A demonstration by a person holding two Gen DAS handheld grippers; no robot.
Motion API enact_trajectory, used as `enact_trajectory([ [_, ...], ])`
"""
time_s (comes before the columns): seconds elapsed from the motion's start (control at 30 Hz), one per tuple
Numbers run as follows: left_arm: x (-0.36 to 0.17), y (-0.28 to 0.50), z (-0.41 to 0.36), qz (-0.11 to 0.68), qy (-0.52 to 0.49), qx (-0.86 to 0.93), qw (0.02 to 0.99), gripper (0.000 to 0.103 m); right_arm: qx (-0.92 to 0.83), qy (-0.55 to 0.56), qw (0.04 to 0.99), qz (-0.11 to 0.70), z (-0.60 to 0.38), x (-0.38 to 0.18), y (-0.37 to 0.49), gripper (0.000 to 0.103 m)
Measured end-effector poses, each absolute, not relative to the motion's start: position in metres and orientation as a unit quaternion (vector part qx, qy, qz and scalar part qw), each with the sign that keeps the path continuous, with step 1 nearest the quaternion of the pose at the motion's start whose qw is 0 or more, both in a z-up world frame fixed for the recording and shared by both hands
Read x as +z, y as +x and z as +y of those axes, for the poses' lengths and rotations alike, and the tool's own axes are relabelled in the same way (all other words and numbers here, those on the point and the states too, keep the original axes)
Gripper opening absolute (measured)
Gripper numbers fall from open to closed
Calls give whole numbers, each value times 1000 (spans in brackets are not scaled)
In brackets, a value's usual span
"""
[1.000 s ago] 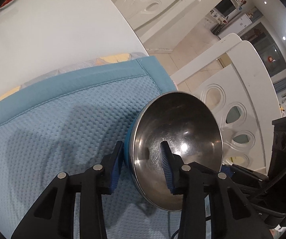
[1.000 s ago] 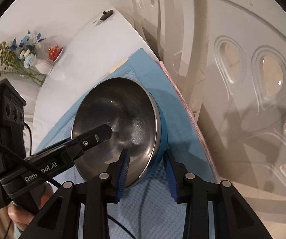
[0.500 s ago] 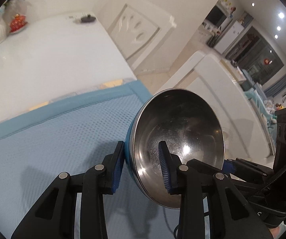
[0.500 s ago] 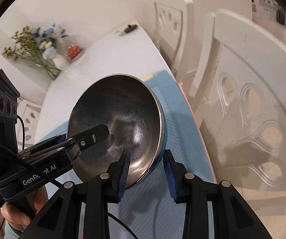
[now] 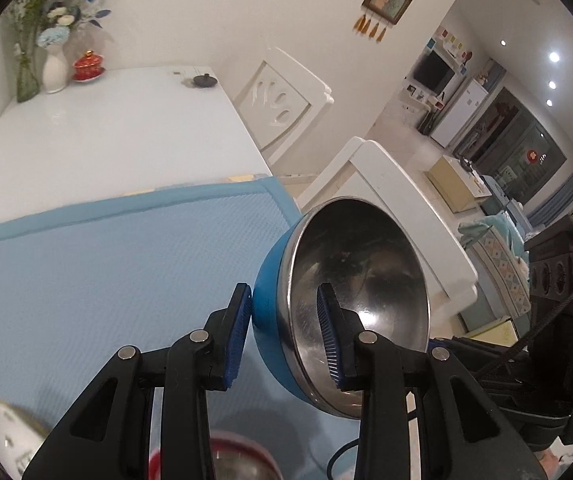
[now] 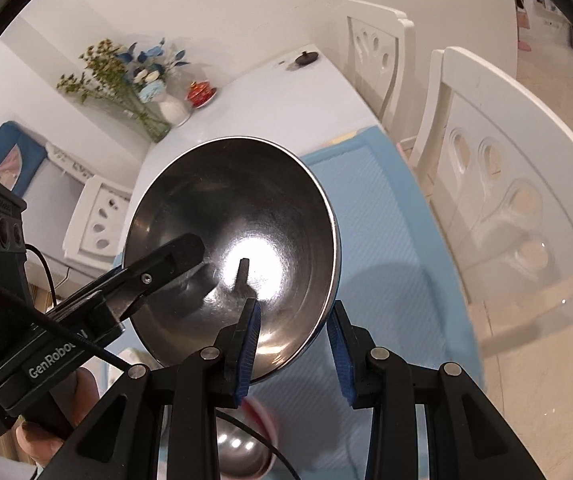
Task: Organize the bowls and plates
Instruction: 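Lift the blue steel bowl with the right gripper toward the nested bowls, then lower the blue bowl into the magenta bowl and open the right gripper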
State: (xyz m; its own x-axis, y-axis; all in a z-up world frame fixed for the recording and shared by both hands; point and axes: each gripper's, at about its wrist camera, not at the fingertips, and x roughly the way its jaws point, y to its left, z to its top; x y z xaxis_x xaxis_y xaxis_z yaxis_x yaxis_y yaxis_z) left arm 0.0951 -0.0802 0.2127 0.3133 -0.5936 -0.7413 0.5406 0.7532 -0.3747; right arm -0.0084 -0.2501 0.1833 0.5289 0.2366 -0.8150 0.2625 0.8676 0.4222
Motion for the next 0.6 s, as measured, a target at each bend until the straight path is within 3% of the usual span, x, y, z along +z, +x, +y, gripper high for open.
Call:
enact_trajectory([
  [0.3,210,44,-29,476,-33,-339,811,31,11,247,828,504,-192,187,-61,34],
  [0.6,166,14,8,523,-53,-309,792,31,20,242,803,545,-156,155,-88,34],
])
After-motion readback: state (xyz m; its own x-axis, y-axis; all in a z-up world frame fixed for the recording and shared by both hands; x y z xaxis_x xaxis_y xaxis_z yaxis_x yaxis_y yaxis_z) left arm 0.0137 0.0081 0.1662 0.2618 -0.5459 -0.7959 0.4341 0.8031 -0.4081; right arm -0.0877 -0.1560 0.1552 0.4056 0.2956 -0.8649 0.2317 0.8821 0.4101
